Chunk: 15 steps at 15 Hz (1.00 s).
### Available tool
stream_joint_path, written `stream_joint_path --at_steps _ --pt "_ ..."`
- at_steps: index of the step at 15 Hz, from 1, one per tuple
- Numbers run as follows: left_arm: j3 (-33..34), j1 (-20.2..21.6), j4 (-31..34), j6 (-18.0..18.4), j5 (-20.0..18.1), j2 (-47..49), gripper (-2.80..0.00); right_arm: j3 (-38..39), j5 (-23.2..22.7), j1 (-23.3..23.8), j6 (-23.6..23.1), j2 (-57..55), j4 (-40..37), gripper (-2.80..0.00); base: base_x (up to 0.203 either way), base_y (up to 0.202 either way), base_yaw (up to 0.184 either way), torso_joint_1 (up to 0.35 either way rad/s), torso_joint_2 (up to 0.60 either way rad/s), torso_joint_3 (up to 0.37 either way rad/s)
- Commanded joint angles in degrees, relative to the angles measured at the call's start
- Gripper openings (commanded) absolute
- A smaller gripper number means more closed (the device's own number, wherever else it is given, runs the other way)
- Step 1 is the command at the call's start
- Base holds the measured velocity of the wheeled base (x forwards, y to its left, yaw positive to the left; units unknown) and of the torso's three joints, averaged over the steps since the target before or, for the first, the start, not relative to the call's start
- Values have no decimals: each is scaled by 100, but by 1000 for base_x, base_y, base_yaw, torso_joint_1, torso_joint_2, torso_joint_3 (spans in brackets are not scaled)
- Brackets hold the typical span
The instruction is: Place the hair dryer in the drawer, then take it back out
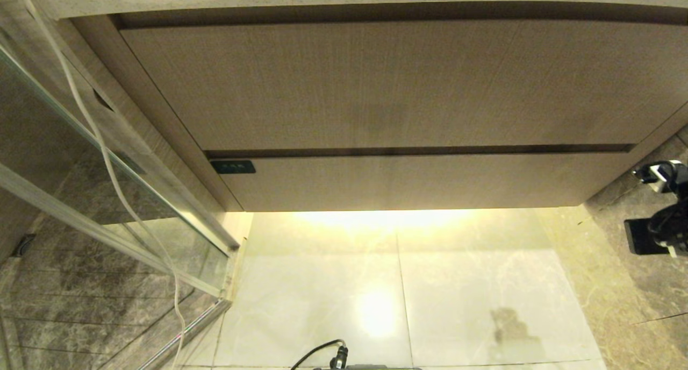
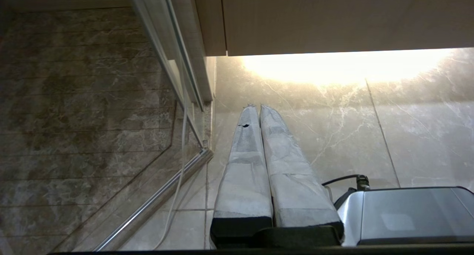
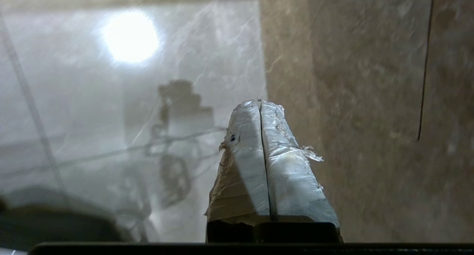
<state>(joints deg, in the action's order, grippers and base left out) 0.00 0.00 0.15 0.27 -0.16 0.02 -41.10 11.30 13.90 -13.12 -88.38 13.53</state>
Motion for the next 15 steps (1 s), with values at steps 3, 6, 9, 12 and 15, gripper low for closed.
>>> stream_joint_path --at_steps 3,6,9,12,15 --pt "9 0 3 0 -2 6 -280 1439 -13 -37 -14 2776 -510 -280 0 0 0 0 0 0" --pt "9 0 -2 0 -2 6 -280 1990 3 -148 -12 4310 -1507 -280 0 0 0 0 0 0" --pt "9 0 2 0 -2 6 -280 2761 -90 -366 7 5745 -1875 -280 0 0 0 0 0 0" --pt "9 0 -5 0 -2 0 -280 3538 -359 -910 191 6738 -1871 -280 0 0 0 0 0 0" --pt "9 0 3 0 -2 0 -280 4063 -1229 -1141 302 7511 -1074 -280 0 0 0 0 0 0"
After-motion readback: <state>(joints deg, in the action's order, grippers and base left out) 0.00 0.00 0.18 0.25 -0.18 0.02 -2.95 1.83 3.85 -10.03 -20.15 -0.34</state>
